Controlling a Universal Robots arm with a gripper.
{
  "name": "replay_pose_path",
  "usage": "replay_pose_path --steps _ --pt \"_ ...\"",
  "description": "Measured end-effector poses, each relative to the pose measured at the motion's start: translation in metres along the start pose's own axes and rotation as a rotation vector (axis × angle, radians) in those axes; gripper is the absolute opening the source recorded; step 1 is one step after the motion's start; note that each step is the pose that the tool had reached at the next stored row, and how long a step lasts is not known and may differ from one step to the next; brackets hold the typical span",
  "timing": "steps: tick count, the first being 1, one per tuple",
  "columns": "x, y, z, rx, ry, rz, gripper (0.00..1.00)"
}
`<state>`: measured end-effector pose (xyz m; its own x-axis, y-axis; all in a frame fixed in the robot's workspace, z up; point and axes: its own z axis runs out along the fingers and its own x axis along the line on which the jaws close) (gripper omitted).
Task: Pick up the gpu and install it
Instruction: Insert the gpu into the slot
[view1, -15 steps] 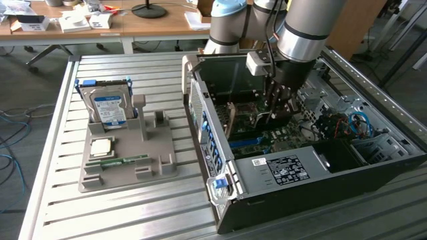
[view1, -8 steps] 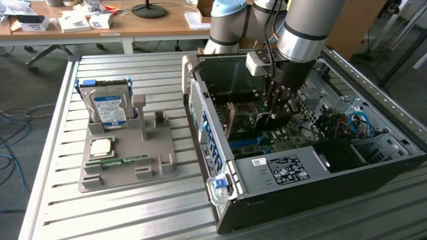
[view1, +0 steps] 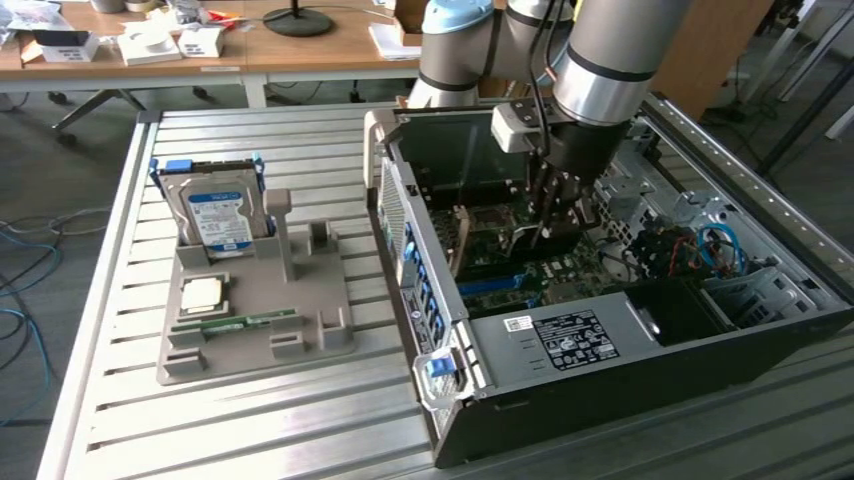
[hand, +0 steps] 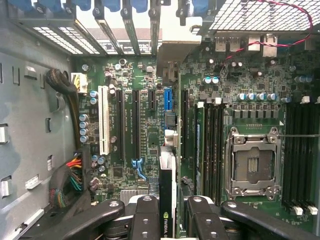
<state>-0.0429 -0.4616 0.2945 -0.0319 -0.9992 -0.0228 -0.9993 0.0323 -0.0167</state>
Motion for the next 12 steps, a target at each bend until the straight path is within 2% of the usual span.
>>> replay_pose_path --steps 12 --pt "0.0001 0.0026 0.0008 0.0001 -0.0001 0.000 0.26"
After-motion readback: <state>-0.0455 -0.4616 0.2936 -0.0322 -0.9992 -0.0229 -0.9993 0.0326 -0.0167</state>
